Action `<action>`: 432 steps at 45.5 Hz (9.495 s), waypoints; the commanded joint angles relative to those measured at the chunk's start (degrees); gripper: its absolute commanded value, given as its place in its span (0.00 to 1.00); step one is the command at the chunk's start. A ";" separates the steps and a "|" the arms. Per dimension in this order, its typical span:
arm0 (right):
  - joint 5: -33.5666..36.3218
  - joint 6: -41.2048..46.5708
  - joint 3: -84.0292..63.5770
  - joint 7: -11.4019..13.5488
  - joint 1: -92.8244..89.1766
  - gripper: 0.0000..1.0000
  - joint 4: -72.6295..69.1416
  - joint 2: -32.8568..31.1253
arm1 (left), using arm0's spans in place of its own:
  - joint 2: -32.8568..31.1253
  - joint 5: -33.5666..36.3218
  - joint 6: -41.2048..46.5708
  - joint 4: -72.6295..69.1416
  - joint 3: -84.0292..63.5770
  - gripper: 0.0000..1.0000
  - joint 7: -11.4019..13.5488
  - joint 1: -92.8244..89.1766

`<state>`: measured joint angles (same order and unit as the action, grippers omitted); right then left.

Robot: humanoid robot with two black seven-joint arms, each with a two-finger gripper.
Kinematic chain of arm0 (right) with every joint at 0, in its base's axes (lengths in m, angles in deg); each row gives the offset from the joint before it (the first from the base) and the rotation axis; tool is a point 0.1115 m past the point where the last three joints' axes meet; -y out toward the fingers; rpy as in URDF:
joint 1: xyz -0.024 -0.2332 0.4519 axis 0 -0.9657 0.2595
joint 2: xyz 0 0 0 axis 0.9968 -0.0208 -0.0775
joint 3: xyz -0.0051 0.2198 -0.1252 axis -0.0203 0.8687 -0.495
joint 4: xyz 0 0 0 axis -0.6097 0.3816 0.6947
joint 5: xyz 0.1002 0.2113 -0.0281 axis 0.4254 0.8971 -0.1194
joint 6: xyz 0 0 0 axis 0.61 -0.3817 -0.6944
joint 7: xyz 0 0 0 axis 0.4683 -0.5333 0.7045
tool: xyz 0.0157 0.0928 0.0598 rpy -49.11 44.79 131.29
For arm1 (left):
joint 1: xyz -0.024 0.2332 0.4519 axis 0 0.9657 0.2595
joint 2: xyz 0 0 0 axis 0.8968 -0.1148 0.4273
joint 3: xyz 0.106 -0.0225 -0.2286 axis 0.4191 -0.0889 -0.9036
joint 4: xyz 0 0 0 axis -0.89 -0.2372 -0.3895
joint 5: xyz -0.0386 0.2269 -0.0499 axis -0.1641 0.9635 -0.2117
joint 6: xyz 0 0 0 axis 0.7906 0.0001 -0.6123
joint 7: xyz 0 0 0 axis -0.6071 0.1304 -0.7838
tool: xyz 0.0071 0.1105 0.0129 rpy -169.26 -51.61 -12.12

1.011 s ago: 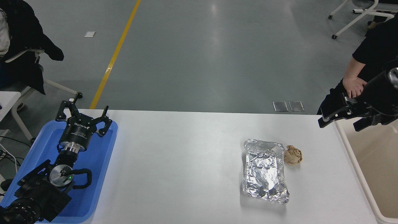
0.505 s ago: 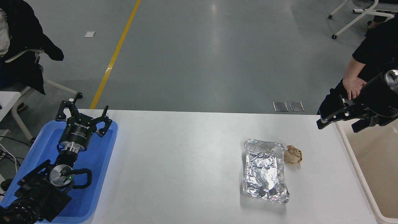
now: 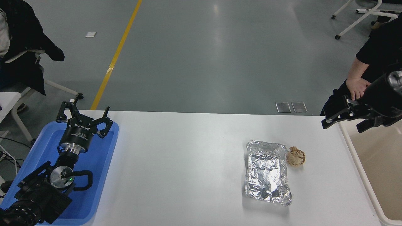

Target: Pick up foil plate and place in dustbin

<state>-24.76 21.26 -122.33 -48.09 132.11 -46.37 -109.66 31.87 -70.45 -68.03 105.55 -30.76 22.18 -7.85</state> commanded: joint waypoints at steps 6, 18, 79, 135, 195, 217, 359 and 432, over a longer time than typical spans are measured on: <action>0.61 -0.02 -0.79 -0.09 -2.96 1.00 3.57 0.15 | 0.00 0.08 0.00 0.00 0.00 1.00 0.00 0.00; 0.61 -0.02 -1.49 -0.18 -5.16 1.00 5.59 -0.11 | 0.00 0.08 0.00 0.00 0.00 1.00 0.00 0.00; 0.18 -25.85 12.22 -0.09 -30.20 1.00 5.42 4.99 | 0.00 0.08 0.00 0.00 0.00 1.00 0.00 0.00; 0.61 -53.90 21.53 -0.18 -62.38 0.90 19.13 11.58 | 0.00 0.08 0.00 0.00 0.00 1.00 0.00 0.00; 0.70 -55.22 20.65 -0.70 -63.08 0.00 20.54 14.22 | -0.09 0.08 0.00 0.09 0.00 1.00 -0.09 0.00; 0.44 -53.37 17.14 -0.97 -50.88 0.00 10.70 7.37 | -0.09 0.08 0.00 0.09 0.00 1.00 -0.09 0.00; 7.12 -33.07 24.08 1.49 -79.77 0.00 73.70 -6.27 | 0.00 0.08 0.00 0.00 0.00 1.00 0.00 0.09; 6.50 -46.25 29.89 2.37 -80.15 1.00 73.36 0.24 | -0.09 0.08 0.00 0.00 0.00 1.00 0.00 0.00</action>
<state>-17.68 -24.57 -89.26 -45.64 43.01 29.76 -110.07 31.86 -70.46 -68.03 105.55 -30.76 22.18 -7.85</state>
